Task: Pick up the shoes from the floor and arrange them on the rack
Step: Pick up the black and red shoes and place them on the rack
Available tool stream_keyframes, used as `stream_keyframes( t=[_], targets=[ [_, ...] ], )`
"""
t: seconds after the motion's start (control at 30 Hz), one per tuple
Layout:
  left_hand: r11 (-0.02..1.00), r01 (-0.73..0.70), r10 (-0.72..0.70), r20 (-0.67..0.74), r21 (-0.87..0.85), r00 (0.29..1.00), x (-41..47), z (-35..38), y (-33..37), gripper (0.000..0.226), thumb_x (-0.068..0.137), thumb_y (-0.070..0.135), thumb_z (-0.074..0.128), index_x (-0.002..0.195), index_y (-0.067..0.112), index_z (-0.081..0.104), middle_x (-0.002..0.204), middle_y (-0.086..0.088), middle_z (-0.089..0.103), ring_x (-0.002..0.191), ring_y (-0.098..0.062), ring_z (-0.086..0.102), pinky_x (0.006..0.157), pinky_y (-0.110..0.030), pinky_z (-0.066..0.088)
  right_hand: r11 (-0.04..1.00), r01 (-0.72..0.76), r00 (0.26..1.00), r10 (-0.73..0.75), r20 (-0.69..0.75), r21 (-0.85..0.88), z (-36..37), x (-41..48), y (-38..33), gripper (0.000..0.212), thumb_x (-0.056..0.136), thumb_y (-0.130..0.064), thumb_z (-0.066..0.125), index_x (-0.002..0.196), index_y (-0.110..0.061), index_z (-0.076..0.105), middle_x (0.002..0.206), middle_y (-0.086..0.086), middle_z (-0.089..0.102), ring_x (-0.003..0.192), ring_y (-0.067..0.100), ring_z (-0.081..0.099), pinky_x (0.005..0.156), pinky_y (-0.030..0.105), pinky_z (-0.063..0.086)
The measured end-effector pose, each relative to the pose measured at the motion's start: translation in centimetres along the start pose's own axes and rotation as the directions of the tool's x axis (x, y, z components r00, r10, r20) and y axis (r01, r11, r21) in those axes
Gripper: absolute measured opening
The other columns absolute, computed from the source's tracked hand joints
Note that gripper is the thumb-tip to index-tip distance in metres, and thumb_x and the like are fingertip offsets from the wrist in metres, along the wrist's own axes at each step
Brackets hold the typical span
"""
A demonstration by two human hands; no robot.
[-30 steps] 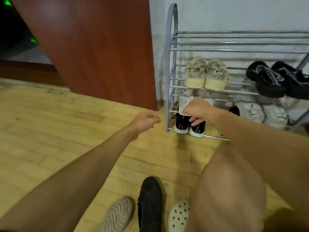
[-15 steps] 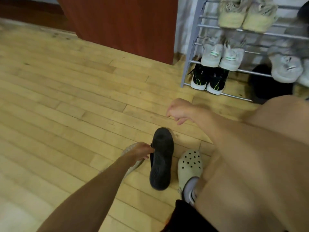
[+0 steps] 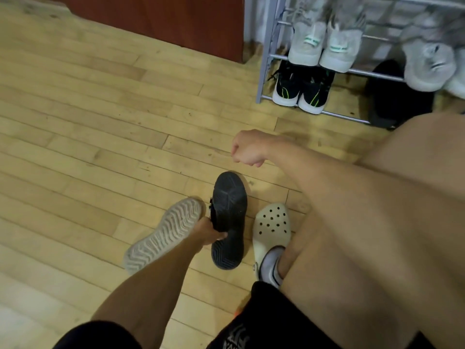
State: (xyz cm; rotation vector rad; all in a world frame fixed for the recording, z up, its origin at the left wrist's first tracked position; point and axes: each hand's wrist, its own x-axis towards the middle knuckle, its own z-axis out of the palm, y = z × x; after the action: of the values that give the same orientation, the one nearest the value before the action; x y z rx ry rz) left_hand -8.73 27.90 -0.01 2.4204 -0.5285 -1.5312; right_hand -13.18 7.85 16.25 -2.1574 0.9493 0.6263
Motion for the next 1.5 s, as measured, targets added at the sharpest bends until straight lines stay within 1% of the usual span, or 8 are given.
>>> stream_keyframes(
  t=[0.13,0.47,0.63,0.73,0.87,1.1,1.27,1.5],
  targets=[
    [0.995,-0.073,0.077,0.048,-0.074,0.996,-0.3,-0.9,1.0,0.044,0.076,0.023,0.077,0.116,0.009,0.063,0.106,-0.004,0.065,0.096,-0.016,0.059,0.078,-0.026,0.047,1.0,0.01,1.0,-0.009,-0.03,0.017,-0.5,0.4,-0.4,0.032,0.088,-0.014,0.047,0.117,-0.009,0.061,0.104,0.014,0.066,0.092,0.028,0.068,0.082,0.041,0.059],
    [0.783,-0.224,0.482,-0.338,0.58,0.808,-0.2,-4.6,3.4,0.035,0.081,0.028,0.066,0.112,0.014,0.059,0.101,-0.004,0.055,0.084,-0.019,0.053,0.069,-0.03,0.045,1.0,0.02,0.999,-0.02,-0.042,0.013,-0.6,0.2,0.0,0.028,0.086,-0.012,0.049,0.108,-0.008,0.064,0.101,0.015,0.068,0.077,0.026,0.066,0.07,0.033,0.055],
    [0.625,-0.383,0.519,0.005,0.68,0.855,0.7,-4.1,1.5,0.039,0.091,0.04,0.055,0.128,0.027,0.055,0.13,-0.002,0.042,0.119,-0.022,0.039,0.102,-0.038,0.038,1.0,-0.002,0.999,0.003,-0.035,0.007,-0.5,-0.2,0.8,0.028,0.087,-0.018,0.049,0.109,-0.009,0.063,0.099,0.013,0.068,0.087,0.028,0.069,0.08,0.038,0.057],
    [0.717,-0.387,0.52,-0.074,0.58,0.851,1.6,-3.5,0.5,0.037,0.091,0.032,0.054,0.127,0.032,0.056,0.128,-0.005,0.044,0.122,-0.027,0.037,0.105,-0.037,0.032,1.0,-0.023,0.999,0.022,-0.045,-0.019,-0.3,-0.3,1.6,0.028,0.086,-0.013,0.047,0.107,-0.007,0.065,0.096,0.014,0.07,0.086,0.031,0.07,0.077,0.037,0.058],
    [0.916,-0.194,0.272,-0.189,0.352,0.944,1.9,-3.1,-0.4,0.064,0.083,0.022,0.063,0.142,0.015,0.038,0.131,-0.015,0.04,0.122,-0.034,0.042,0.104,-0.04,0.039,0.999,-0.042,0.999,0.041,-0.031,-0.022,-0.2,-0.8,2.5,0.027,0.087,-0.01,0.047,0.108,-0.008,0.064,0.098,0.014,0.069,0.074,0.026,0.063,0.069,0.03,0.054],
    [0.936,-0.104,0.19,-0.231,0.338,0.954,3.4,-2.8,-0.1,0.035,0.078,0.019,0.065,0.109,0.005,0.061,0.099,-0.011,0.068,0.091,-0.029,0.066,0.076,-0.035,0.054,0.997,-0.077,0.997,0.077,-0.029,0.012,-0.6,-1.5,3.6,0.029,0.086,-0.009,0.047,0.11,-0.009,0.062,0.099,0.015,0.069,0.074,0.023,0.061,0.07,0.029,0.053],
    [0.991,0.112,-0.101,0.149,-0.069,0.984,1.3,-2.8,0.8,0.007,0.084,-0.001,0.062,0.082,0.004,0.058,0.068,-0.008,0.06,0.062,-0.019,0.059,0.062,-0.031,0.054,0.997,-0.081,0.996,0.081,-0.033,0.015,-1.0,-2.3,3.5,0.032,0.086,-0.009,0.044,0.112,-0.008,0.061,0.103,0.016,0.068,0.081,0.025,0.062,0.08,0.034,0.056],
    [0.895,0.113,0.073,0.393,-0.431,0.917,-1.8,-5.1,2.5,0.006,0.088,0.007,0.063,0.085,0.002,0.06,0.068,-0.008,0.052,0.06,-0.015,0.047,0.06,-0.028,0.047,0.997,-0.043,0.999,0.041,-0.032,-0.057,-0.7,-3.9,1.7,0.03,0.086,-0.009,0.048,0.112,-0.007,0.064,0.11,0.012,0.067,0.078,0.023,0.059,0.068,0.029,0.046]
  ],
)
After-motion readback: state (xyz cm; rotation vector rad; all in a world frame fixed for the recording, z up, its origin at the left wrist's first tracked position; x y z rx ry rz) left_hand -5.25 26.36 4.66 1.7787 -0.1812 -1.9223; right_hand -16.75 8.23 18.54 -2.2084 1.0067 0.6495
